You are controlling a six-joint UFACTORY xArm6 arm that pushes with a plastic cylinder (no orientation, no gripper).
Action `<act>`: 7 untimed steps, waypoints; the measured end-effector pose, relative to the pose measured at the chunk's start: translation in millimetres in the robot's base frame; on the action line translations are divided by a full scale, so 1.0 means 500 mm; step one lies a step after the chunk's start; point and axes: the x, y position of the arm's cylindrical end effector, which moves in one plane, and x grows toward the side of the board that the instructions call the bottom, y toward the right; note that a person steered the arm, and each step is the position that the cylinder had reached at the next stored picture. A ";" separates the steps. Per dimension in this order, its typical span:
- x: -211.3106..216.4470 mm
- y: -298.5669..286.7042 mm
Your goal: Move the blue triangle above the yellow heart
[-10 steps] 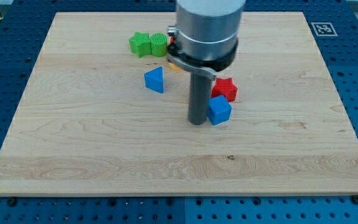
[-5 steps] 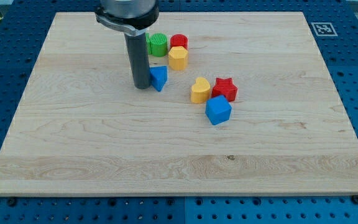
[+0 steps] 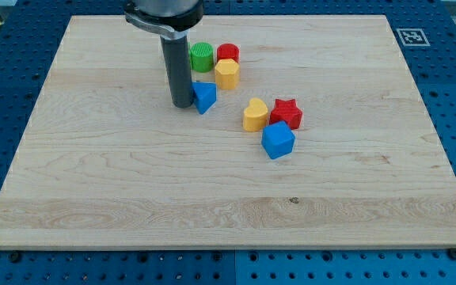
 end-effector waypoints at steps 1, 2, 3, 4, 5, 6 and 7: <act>0.001 0.002; 0.013 0.003; 0.031 0.034; 0.019 0.060; 0.009 0.060; 0.008 0.039; 0.001 0.019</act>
